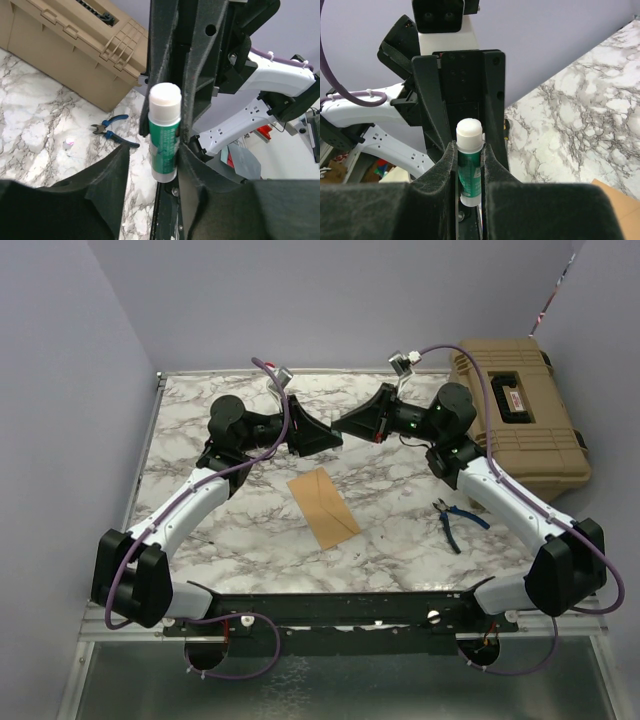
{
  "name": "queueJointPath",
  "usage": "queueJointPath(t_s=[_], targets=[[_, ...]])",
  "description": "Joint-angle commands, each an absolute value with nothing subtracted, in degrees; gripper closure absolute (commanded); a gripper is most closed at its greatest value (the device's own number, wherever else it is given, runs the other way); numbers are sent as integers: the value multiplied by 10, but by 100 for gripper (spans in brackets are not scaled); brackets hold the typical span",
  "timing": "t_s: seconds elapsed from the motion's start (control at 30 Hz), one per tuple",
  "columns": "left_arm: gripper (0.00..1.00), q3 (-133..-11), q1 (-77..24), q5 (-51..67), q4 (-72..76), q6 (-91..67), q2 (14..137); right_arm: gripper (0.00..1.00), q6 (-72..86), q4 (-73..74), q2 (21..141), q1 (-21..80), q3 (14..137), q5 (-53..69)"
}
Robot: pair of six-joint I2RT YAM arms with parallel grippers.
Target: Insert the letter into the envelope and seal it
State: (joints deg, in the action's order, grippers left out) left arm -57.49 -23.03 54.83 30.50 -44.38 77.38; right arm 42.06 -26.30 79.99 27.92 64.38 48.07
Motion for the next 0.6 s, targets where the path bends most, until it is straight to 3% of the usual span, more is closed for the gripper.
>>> queueJointPath(t_s=[0.0, 0.1, 0.17, 0.37, 0.57], targets=[[62, -579, -232, 548, 329, -463, 791, 88, 434, -295, 804, 279, 639, 518], [86, -578, -232, 548, 333, -463, 792, 82, 433, -294, 800, 279, 636, 514], [100, -578, -232, 544, 335, -463, 793, 70, 423, -279, 790, 279, 631, 502], [100, -581, -232, 518, 336, -471, 799, 38, 353, -172, 752, 279, 626, 407], [100, -576, -232, 455, 336, -504, 809, 30, 323, -139, 733, 279, 601, 384]])
